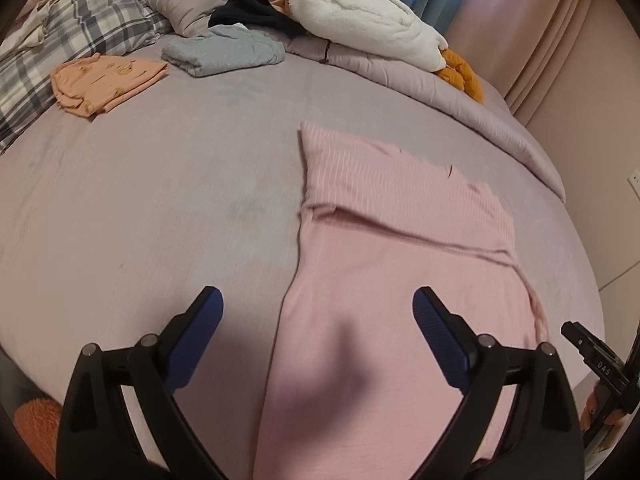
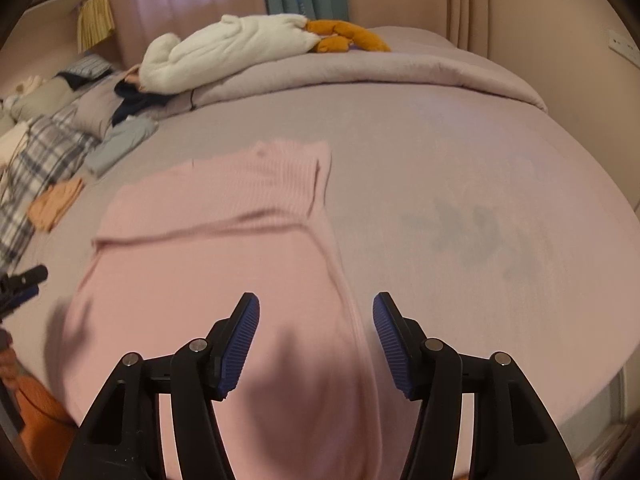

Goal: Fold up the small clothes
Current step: 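Grasp the folded shirt's edge with the left gripper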

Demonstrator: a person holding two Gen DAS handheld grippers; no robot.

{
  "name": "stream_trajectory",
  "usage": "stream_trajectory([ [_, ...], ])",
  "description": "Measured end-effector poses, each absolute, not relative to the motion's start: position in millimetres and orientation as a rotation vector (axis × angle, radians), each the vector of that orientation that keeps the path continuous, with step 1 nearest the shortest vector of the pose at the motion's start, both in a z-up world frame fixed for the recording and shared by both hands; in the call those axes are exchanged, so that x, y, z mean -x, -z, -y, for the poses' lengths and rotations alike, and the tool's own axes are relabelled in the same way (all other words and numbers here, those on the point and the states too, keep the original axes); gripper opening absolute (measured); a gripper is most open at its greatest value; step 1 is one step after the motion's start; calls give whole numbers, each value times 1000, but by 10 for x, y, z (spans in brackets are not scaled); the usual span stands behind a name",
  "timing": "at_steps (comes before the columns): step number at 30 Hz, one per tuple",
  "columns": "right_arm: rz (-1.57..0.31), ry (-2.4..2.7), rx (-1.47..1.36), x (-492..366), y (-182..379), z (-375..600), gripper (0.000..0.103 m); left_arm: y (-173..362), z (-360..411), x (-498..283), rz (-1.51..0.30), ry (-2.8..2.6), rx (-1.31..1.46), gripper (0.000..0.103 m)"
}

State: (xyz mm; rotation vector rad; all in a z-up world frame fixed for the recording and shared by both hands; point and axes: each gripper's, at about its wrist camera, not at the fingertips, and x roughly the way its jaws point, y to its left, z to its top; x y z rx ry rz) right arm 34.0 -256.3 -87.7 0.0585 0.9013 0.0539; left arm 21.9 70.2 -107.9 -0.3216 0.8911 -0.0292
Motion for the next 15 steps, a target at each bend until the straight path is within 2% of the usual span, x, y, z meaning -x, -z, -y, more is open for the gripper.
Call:
stream_trajectory([
  [9, -978, -79, -110, -129, 1142, 2612, 58, 1384, -606, 55, -951, 74, 346, 95],
  [15, -1011, -92, -115, -90, 1278, 2545, 58, 1618, -590, 87, -1016, 123, 463, 93],
])
